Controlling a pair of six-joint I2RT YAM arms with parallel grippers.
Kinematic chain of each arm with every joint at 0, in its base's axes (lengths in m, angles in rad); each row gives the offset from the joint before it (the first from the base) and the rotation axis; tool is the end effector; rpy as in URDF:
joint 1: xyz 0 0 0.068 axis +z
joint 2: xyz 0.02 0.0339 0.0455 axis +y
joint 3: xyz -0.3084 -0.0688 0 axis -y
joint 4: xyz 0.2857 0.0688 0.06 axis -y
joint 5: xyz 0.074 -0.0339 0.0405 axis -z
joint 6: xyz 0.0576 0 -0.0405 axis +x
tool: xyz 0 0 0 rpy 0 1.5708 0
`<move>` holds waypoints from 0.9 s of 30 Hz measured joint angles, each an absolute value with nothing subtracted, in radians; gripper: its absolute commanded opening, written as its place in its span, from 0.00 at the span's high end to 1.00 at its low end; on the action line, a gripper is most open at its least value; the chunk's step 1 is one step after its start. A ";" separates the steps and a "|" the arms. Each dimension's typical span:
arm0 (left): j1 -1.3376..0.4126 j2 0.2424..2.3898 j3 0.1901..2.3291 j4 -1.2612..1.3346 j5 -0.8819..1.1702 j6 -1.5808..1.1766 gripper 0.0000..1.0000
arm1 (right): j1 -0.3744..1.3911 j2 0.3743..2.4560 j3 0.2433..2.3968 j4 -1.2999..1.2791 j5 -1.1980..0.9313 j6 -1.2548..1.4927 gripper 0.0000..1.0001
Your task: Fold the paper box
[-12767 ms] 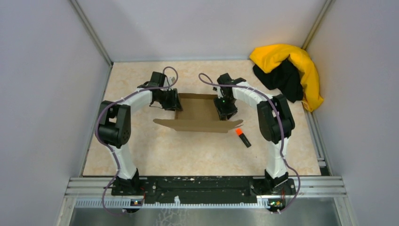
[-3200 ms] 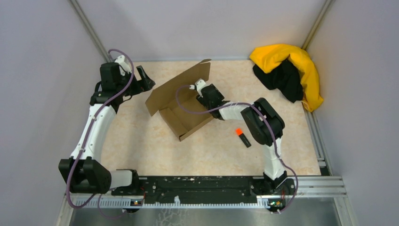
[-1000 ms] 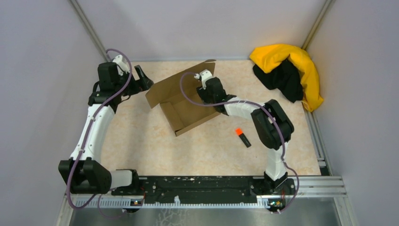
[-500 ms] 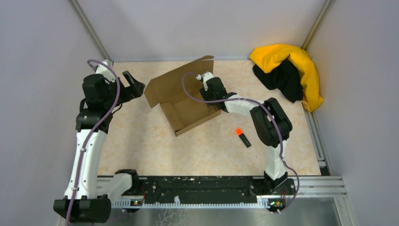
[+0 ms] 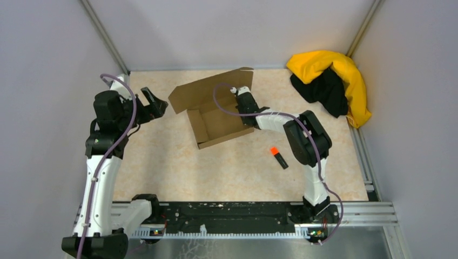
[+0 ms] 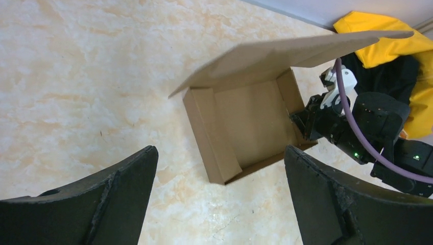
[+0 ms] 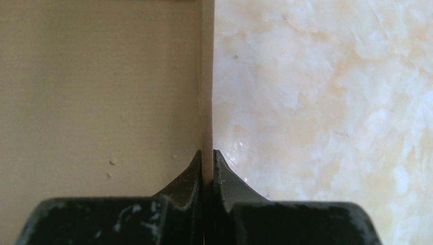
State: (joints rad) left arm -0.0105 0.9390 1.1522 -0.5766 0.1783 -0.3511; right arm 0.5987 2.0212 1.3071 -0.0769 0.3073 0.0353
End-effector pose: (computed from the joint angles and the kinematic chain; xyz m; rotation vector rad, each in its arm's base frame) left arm 0.2264 -0.0126 0.4350 -0.2117 1.9388 -0.4125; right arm 0.4229 0.2674 0.1577 -0.5012 2.2610 -0.0440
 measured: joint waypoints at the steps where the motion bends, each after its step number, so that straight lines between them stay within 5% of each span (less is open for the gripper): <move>1: -0.010 0.934 1.146 -0.576 0.185 -0.352 0.01 | 0.599 2.012 1.296 -0.077 0.323 0.062 1.00; 10: -0.019 0.922 0.976 -0.545 0.284 -0.389 0.06 | 0.592 1.867 1.129 -0.095 0.400 0.252 0.99; 13: -0.040 0.925 0.902 -0.509 0.300 -0.416 0.07 | 0.592 1.862 1.099 -0.097 0.399 0.288 0.79; 20: -0.281 1.077 0.855 -0.388 0.204 -0.478 0.03 | 0.589 1.842 1.086 -0.097 0.382 0.318 0.59; 27: -0.337 1.349 0.901 -0.295 0.107 -0.476 0.11 | 0.586 1.781 1.086 -0.098 0.319 0.316 0.56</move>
State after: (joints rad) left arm -0.3370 1.3487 0.9012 -0.2951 0.1066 -0.4763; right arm 0.5858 1.7813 1.0863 -0.0982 0.3191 0.3161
